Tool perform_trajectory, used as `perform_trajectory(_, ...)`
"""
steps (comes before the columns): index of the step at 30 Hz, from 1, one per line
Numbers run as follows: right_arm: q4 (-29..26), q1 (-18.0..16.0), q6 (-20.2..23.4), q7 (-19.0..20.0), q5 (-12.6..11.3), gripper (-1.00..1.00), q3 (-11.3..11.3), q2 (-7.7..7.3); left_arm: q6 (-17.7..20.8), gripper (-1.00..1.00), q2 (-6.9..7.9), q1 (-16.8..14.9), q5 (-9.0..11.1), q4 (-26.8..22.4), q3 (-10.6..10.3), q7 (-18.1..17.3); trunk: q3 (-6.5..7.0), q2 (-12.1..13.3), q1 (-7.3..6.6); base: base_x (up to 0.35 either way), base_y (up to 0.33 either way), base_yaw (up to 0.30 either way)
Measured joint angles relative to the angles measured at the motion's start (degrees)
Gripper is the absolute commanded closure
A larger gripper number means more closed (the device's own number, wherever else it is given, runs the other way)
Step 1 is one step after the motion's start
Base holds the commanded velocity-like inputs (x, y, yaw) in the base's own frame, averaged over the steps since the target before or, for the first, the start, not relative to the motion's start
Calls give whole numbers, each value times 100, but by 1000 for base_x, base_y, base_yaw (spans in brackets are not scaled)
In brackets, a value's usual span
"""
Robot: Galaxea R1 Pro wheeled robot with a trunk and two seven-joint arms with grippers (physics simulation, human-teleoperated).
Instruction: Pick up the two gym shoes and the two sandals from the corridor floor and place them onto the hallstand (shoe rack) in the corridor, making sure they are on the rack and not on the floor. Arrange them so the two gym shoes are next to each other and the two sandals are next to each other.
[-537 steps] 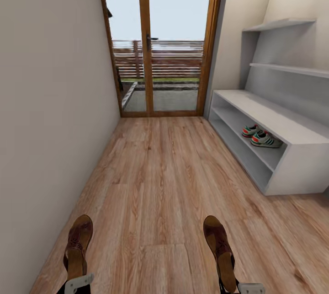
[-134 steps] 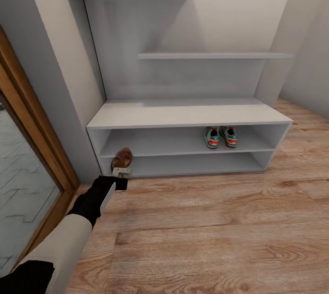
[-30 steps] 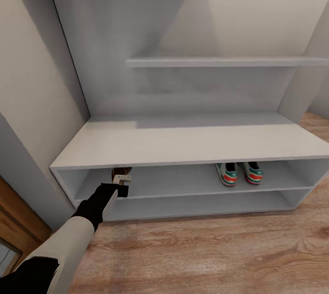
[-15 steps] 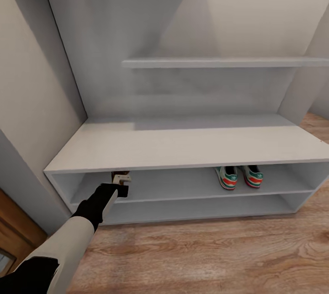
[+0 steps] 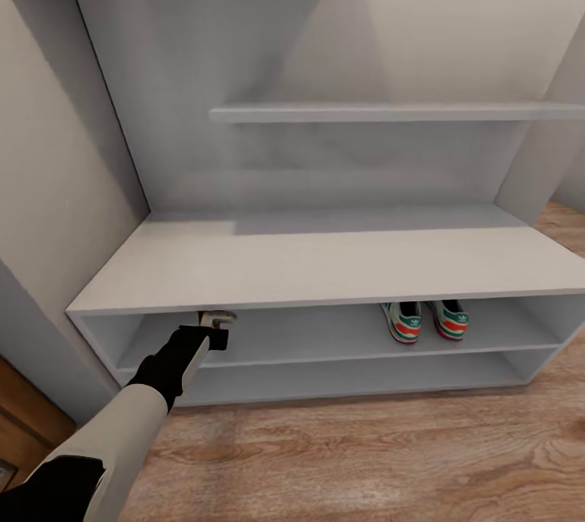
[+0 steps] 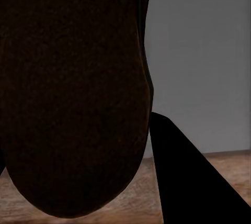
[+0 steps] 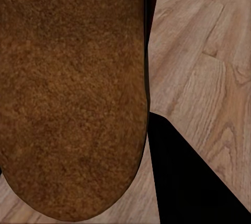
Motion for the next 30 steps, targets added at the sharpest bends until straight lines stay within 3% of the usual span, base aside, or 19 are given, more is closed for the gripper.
perform_trajectory(30,9,0,0,0,0,100,0,0,0,100,0,0,0,-3,18,-2,0,0,0,43,0,0)
